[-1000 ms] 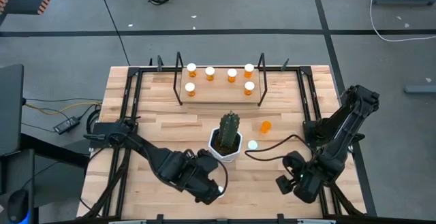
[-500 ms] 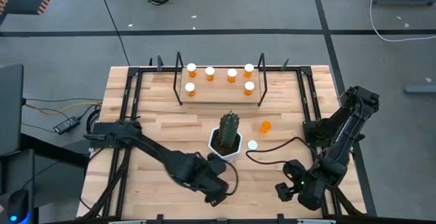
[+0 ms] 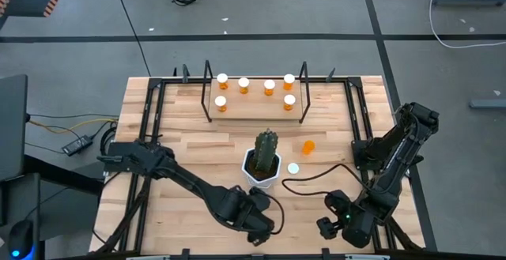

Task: Pick and place medicine bottles onto shelf by color
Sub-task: Put the orange medicine bottle on the shelf

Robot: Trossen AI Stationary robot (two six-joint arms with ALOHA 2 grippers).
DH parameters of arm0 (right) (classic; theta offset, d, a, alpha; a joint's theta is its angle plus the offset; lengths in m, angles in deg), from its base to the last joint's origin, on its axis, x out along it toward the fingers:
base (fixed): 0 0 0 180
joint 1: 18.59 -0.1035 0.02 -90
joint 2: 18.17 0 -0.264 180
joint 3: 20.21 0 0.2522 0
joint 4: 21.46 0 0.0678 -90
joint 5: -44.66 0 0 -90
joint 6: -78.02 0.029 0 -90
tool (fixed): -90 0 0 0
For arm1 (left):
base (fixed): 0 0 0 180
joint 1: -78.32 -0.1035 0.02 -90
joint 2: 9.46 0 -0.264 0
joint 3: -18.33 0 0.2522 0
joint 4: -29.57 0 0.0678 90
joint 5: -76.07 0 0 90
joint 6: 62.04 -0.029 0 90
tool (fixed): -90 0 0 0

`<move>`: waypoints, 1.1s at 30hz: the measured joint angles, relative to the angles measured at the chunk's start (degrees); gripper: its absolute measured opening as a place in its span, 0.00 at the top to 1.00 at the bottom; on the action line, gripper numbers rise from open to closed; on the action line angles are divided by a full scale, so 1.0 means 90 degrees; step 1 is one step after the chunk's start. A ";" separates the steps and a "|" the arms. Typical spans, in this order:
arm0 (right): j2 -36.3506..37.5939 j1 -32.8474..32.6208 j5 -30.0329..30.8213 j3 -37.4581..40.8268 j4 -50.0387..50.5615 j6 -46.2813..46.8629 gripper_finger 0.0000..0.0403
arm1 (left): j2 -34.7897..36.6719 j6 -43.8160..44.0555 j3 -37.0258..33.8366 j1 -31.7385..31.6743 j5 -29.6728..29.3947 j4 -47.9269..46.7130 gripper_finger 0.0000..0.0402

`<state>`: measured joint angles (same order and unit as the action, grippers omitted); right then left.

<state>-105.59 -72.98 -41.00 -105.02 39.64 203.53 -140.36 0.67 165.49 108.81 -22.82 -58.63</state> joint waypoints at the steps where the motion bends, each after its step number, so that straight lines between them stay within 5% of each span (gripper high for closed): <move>1: 0.0000 -0.0001 0.0004 0.0000 0.0001 -0.0095 0.08 | -0.0057 0.0103 0.0000 -0.0008 -0.0006 0.0043 0.08; 33: 0.0005 -0.0063 0.0370 -0.0005 0.0266 -0.0616 0.08 | -0.1122 0.0294 0.0002 0.0043 0.0301 0.0547 0.08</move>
<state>-105.55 -73.55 -37.68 -105.06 42.03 197.99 -150.46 3.32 165.51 109.20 -20.10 -53.71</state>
